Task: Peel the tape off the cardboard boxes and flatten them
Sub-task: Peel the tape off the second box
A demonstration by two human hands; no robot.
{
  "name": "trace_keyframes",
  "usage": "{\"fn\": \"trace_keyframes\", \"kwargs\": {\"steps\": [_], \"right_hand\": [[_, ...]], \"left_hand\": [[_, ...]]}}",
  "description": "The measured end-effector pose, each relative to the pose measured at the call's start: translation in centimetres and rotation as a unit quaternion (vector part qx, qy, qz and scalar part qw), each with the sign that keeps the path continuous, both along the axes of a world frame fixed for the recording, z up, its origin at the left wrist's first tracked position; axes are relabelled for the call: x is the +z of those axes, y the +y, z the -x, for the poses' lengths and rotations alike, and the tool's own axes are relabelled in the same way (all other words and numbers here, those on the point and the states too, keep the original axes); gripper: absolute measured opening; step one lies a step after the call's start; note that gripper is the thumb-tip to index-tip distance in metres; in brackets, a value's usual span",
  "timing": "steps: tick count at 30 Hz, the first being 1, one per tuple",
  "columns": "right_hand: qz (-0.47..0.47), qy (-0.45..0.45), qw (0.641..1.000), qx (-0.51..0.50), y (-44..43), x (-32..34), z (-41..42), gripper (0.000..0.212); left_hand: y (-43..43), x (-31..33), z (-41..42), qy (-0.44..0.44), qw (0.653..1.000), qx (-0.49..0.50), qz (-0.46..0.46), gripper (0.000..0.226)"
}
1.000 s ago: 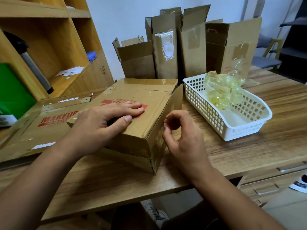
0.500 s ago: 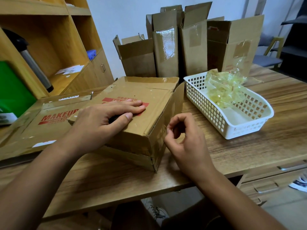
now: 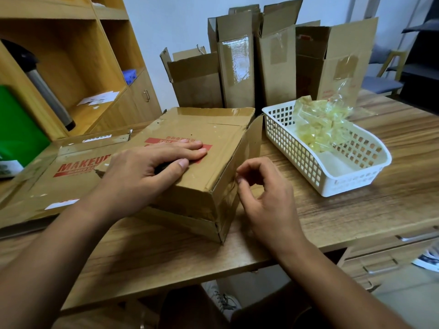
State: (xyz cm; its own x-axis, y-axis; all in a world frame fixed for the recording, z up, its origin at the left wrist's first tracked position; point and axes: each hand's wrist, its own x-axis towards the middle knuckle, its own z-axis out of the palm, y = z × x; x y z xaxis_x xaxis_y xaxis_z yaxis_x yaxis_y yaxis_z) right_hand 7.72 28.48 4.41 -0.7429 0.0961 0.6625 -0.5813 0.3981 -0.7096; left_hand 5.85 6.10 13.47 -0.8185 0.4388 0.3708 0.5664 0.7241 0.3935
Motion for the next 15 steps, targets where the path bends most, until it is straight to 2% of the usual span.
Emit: {"fn": "trace_keyframes", "kwargs": {"steps": [7, 15], "right_hand": [[0.124, -0.093, 0.986, 0.066, -0.5, -0.8, -2.1, 0.025], [0.188, -0.147, 0.967, 0.088, -1.5, -1.7, -5.1, 0.032]], "left_hand": [[0.1, 0.0, 0.0, 0.005, 1.000, 0.005, 0.008, 0.038], [0.0, -0.2, 0.2, 0.002, 1.000, 0.008, 0.013, 0.039]]}}
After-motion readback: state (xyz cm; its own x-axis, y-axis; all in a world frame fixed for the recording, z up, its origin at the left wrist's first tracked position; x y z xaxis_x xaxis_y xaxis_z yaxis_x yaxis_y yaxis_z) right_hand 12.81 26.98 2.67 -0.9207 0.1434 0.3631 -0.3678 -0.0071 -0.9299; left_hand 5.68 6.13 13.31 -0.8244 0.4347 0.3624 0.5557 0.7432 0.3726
